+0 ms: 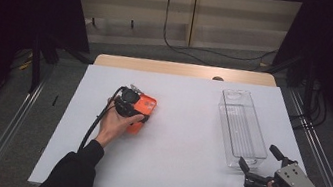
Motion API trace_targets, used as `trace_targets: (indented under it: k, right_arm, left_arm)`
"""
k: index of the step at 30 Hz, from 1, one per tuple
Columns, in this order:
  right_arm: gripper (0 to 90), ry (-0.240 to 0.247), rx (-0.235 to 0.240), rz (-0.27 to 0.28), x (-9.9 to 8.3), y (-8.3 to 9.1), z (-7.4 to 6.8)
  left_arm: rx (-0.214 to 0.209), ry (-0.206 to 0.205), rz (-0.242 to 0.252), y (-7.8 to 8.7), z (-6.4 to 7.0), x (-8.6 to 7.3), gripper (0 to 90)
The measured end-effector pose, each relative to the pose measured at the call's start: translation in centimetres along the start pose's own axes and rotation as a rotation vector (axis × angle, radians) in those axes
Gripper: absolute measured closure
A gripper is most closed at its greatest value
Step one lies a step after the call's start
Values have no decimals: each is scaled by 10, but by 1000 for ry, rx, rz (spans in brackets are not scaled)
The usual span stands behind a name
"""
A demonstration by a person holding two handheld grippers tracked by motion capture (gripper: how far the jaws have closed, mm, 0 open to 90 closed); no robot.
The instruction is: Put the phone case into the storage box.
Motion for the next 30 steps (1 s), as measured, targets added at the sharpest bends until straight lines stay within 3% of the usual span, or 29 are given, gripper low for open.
trace_targets:
  k: [13, 18, 30]
  right_arm:
    - [0, 0, -2, 9, 1, 1, 0]
    - [0, -1, -2, 10, 1, 1, 0]
    - [0, 0, -11, 6, 0, 3, 1]
  left_arm:
    - [48, -3, 44, 8, -4, -3, 139]
    - [53, 18, 67, 11, -6, -4, 139]
    - [88, -19, 150, 24, -8, -6, 139]
Point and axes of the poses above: each handheld gripper's, and its own axes: y roughly backward along the jaws, x roughly out of its top, z roughly to its right, the point moved 3 cm from there along -y, roughly forward along the jaws, and after that the axes turned 10 degrees about -y, right-handed, at the moved point
